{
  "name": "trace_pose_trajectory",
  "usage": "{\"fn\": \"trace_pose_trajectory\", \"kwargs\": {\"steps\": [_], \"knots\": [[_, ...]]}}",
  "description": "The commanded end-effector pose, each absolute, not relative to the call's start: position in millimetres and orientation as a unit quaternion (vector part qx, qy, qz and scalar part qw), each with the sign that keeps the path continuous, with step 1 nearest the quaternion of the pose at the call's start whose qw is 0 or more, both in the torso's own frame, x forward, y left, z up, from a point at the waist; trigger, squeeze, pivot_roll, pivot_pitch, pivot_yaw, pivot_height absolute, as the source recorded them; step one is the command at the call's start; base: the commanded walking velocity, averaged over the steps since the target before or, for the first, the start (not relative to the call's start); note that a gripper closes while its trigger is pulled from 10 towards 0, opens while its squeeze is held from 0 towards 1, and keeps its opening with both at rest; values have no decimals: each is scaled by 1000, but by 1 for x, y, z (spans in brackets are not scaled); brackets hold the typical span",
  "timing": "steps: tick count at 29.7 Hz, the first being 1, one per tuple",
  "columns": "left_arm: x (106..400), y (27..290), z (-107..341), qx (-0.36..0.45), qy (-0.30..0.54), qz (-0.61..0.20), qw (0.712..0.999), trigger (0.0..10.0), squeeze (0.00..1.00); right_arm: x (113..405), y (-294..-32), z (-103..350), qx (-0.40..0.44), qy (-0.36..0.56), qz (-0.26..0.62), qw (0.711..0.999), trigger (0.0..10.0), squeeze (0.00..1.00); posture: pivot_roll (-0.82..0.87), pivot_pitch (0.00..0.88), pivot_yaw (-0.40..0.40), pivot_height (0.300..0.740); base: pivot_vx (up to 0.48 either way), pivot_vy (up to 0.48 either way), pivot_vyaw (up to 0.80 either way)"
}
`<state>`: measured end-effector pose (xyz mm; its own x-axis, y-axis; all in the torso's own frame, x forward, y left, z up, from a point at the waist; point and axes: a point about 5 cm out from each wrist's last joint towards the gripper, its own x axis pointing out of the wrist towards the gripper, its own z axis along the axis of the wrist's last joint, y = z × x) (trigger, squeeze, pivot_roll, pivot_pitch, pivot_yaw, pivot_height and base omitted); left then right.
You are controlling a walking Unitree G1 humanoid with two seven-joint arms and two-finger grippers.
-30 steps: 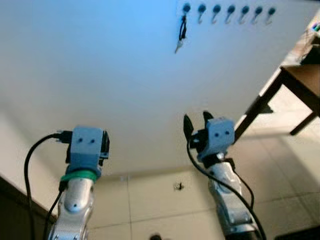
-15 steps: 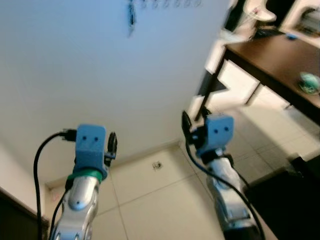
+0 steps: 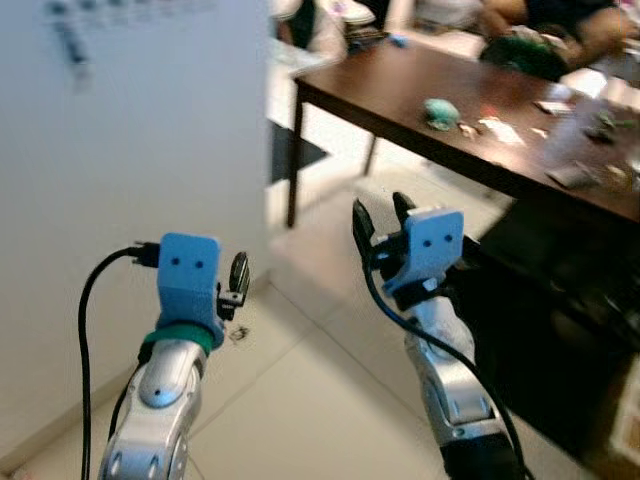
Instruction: Hang keys on a hook
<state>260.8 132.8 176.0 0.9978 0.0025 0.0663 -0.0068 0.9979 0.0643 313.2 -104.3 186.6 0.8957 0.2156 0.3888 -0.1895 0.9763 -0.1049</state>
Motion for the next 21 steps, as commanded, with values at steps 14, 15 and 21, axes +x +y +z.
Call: {"fn": "trace_pose_trajectory", "kwargs": {"steps": [14, 15, 21], "knots": [[263, 137, 175, 37, -29, 11, 999, 10000, 0, 313, -105, 183, -32, -196, 100, 975, 10000, 0, -87, 10, 60, 740, 0, 0, -800], [263, 139, 175, 46, -33, 17, 998, 10000, 0, 314, -106, 183, -31, -195, 98, 975, 10000, 0, -87, 10, 60, 740, 0, 0, -800], [264, 140, 175, 52, -37, 23, 998, 10000, 0, 313, -106, 182, -29, -194, 96, 976, 10000, 0, -85, 13, 63, 740, 40, 0, -800]]}}
